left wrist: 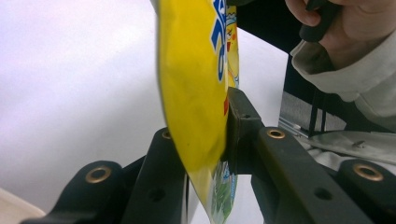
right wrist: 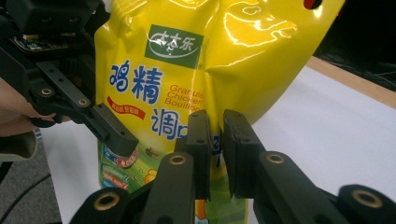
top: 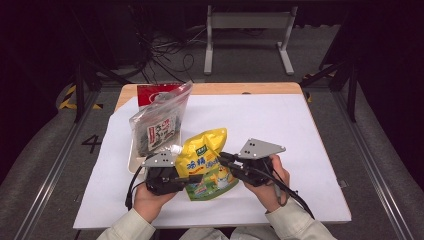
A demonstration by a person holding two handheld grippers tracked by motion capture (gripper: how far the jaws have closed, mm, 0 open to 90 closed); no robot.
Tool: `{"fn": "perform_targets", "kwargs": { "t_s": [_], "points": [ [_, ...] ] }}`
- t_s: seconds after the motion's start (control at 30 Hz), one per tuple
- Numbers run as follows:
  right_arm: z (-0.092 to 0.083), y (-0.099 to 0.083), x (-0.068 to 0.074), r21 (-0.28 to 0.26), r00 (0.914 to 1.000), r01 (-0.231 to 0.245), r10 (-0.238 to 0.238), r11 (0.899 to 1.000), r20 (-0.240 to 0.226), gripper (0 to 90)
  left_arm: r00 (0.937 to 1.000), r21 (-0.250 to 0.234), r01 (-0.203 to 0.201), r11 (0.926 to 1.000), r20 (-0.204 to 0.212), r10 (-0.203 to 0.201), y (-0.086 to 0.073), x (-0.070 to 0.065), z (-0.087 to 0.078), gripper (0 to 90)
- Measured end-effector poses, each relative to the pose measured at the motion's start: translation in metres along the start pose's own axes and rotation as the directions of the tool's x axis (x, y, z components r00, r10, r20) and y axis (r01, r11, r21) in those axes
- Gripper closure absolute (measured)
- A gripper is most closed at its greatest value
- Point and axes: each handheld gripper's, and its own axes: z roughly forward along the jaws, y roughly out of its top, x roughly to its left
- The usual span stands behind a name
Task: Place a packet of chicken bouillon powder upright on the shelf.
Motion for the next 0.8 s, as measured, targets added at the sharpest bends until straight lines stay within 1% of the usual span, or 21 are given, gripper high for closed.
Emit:
{"fn": "perform_targets", "kwargs": {
  "t_s": [0.03,0.13,0.2,0.3,0.33,0.37,0.43,0.47,0.5,0.6,0.7,0.77,0.8],
  "points": [
    [-0.002,0.0,-0.001,-0.005,1.0,-0.005,0.005,1.0,-0.003,80.4,0.9998,0.006,-0.022,0.9997,-0.005,0.022,0.001,0.0,-0.002,80.6],
    [-0.006,0.001,-0.005,-0.017,0.9997,-0.017,0.017,1.0,-0.016,78.7,0.9972,0.026,-0.066,0.9975,-0.034,0.067,0.005,-0.003,-0.008,81.1],
    [-0.008,0.0,-0.008,-0.013,0.9996,-0.019,0.019,1.0,-0.019,76.1,0.9953,0.031,-0.084,0.9959,-0.045,0.086,0.008,-0.004,-0.013,81.1],
    [-0.012,-0.003,-0.015,0.002,0.9994,-0.021,0.021,1.0,-0.026,72.9,0.9901,0.057,-0.12,0.9911,-0.065,0.124,0.013,-0.005,-0.022,81.1],
    [-0.013,-0.004,-0.017,0.003,0.9994,-0.022,0.022,1.0,-0.025,72.7,0.9864,0.07,-0.14,0.9877,-0.077,0.145,0.015,-0.005,-0.029,81.0],
    [-0.013,-0.004,-0.017,0.003,0.9994,-0.022,0.022,1.0,-0.025,72.7,0.9864,0.07,-0.14,0.9877,-0.077,0.145,0.015,-0.005,-0.029,81.1],
    [-0.015,-0.005,-0.022,0.014,0.9992,-0.028,0.029,0.999,-0.026,72.4,0.983,0.075,-0.157,0.9847,-0.084,0.163,0.018,-0.005,-0.035,81.1],
    [-0.016,-0.006,-0.024,0.018,0.9992,-0.031,0.031,0.999,-0.026,72.2,0.9803,0.081,-0.17,0.9821,-0.087,0.177,0.02,-0.005,-0.04,81.1],
    [-0.018,-0.007,-0.027,0.025,0.9991,-0.032,0.032,0.999,-0.027,71.4,0.9797,0.082,-0.173,0.9815,-0.087,0.18,0.02,-0.005,-0.042,81.1],
    [-0.02,-0.009,-0.033,0.035,0.9988,-0.035,0.036,0.999,-0.033,70.1,0.9761,0.095,-0.194,0.9763,-0.079,0.202,0.024,-0.005,-0.048,81.1],
    [-0.021,-0.011,-0.038,0.054,0.9986,-0.039,0.041,0.998,-0.035,69.0,0.9666,0.117,-0.233,0.9654,-0.08,0.243,0.028,-0.007,-0.054,81.1],
    [-0.021,-0.013,-0.042,0.062,0.9981,-0.048,0.051,0.997,-0.036,68.4,0.9644,0.115,-0.242,0.9634,-0.08,0.252,0.031,-0.008,-0.058,81.1],
    [-0.021,-0.014,-0.043,0.067,0.9976,-0.055,0.058,0.996,-0.037,68.2,0.9643,0.112,-0.242,0.9636,-0.081,0.252,0.032,-0.007,-0.061,81.1]
  ]
}}
